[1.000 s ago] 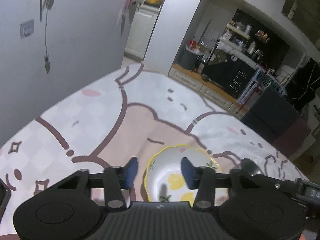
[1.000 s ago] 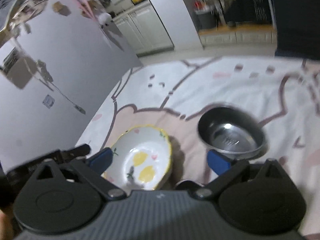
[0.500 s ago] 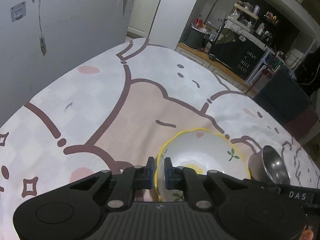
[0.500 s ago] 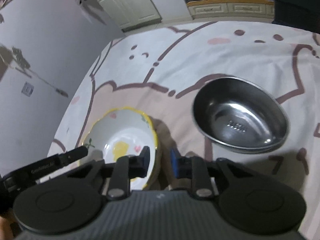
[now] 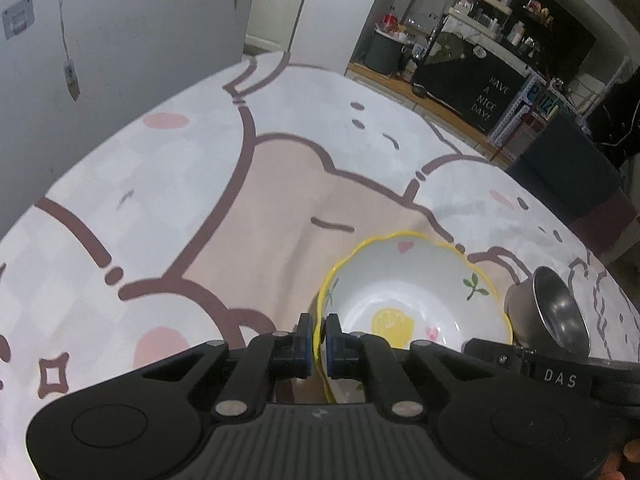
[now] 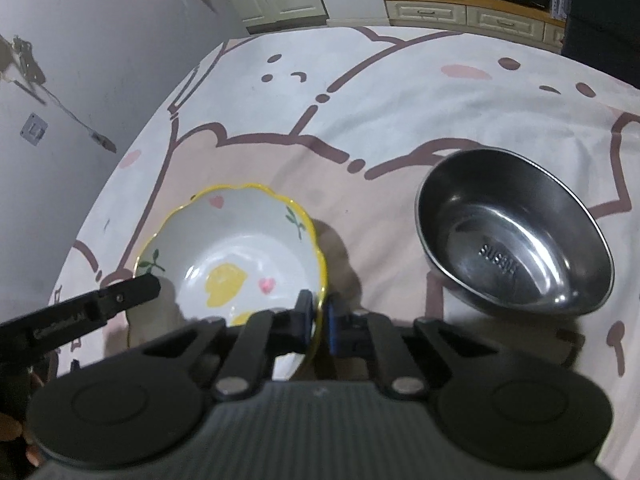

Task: Organize plates and bowls
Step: 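Grasp the lemon bowl rim with the left tool while the right tool grasps the opposite rim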

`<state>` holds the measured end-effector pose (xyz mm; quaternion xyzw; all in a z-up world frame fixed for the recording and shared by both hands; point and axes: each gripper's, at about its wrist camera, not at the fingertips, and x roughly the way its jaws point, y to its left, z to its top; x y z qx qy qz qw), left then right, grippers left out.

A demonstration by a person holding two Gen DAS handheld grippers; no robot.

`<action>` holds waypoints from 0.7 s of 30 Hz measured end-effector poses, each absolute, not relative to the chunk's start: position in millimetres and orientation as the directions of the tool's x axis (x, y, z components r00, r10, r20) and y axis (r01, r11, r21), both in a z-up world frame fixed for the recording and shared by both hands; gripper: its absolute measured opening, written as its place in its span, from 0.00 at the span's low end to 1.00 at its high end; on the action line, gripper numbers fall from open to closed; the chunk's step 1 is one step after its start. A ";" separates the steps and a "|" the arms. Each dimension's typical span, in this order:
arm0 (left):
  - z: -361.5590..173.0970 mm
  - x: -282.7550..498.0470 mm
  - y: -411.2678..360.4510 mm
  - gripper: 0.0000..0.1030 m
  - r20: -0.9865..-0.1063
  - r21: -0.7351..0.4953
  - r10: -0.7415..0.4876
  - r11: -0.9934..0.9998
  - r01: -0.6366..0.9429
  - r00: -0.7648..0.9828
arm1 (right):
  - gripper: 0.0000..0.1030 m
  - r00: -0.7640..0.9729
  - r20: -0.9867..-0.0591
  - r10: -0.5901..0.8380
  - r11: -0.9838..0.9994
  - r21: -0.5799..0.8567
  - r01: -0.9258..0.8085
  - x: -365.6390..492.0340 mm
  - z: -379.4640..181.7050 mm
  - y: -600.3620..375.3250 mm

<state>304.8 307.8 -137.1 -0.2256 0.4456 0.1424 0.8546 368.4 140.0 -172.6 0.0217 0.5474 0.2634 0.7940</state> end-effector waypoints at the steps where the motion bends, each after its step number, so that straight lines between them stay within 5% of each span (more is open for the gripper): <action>1: -138.2 304.8 307.5 0.08 -0.826 -0.259 0.041 0.858 -0.443 0.562 | 0.10 0.263 -0.858 0.441 0.861 0.320 -0.396 368.2 -172.8 140.1; 21: -93.8 289.0 283.7 0.05 -0.757 -0.286 0.052 0.870 -0.402 0.651 | 0.09 0.352 -0.816 0.459 0.844 0.276 -0.460 353.2 -142.1 130.7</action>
